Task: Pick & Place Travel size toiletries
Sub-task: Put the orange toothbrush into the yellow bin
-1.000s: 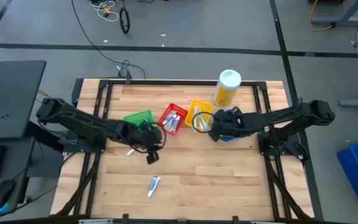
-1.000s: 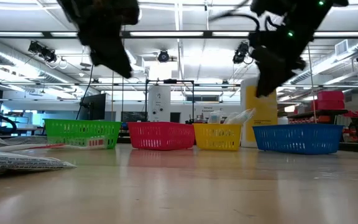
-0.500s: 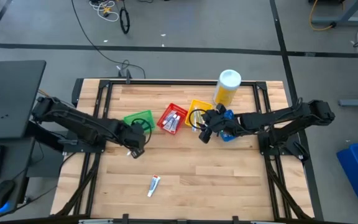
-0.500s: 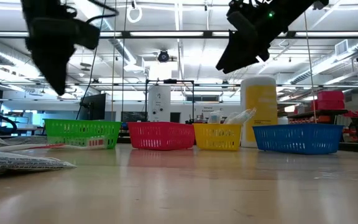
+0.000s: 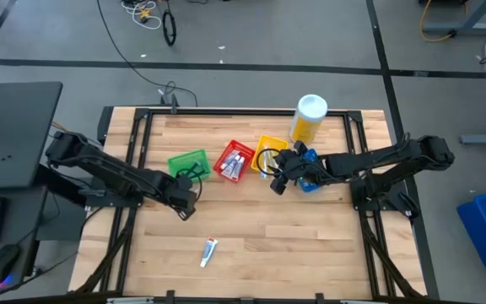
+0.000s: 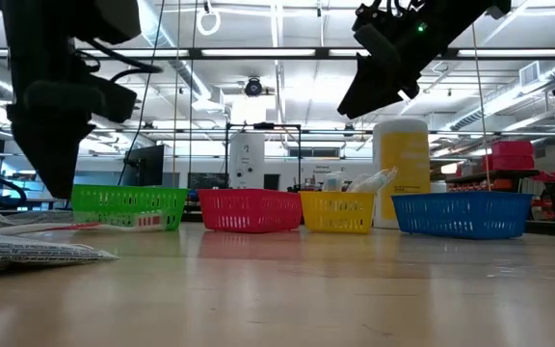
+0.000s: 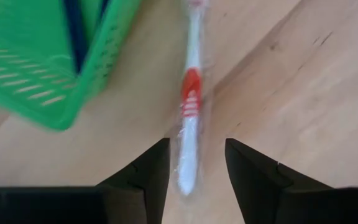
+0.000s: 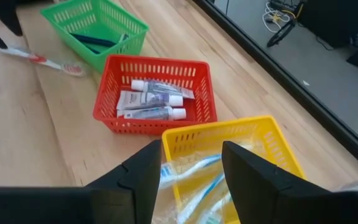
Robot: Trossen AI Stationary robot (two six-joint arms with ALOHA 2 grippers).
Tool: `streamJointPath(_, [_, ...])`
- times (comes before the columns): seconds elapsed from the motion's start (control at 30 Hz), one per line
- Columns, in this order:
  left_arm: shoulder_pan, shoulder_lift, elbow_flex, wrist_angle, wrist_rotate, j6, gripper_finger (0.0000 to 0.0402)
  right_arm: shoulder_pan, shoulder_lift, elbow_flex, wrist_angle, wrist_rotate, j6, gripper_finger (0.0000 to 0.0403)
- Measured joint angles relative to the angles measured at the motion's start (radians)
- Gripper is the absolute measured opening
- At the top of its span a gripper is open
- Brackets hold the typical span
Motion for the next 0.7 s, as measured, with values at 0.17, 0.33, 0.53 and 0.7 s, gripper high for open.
streamJointPath(0.17, [0.000, 0.003, -0.059, 0.109, 0.001, -0.004, 0.0161, 0.000, 0.000, 0.000, 0.000, 0.000, 0.000, 0.0174])
streamJointPath(0.33, [0.000, 0.002, -0.104, 0.166, 0.008, -0.008, 0.0160, 0.000, 0.000, 0.000, 0.002, 0.000, 0.000, 0.0171])
streamJointPath(0.53, [0.000, 0.002, -0.151, 0.219, 0.015, 0.000, 0.0160, 0.000, 0.000, -0.001, 0.002, 0.000, 0.000, 0.0170])
streamJointPath(0.7, [0.000, 0.002, -0.178, 0.231, 0.019, 0.000, 0.0160, 0.000, 0.000, -0.001, 0.002, 0.000, 0.000, 0.0177])
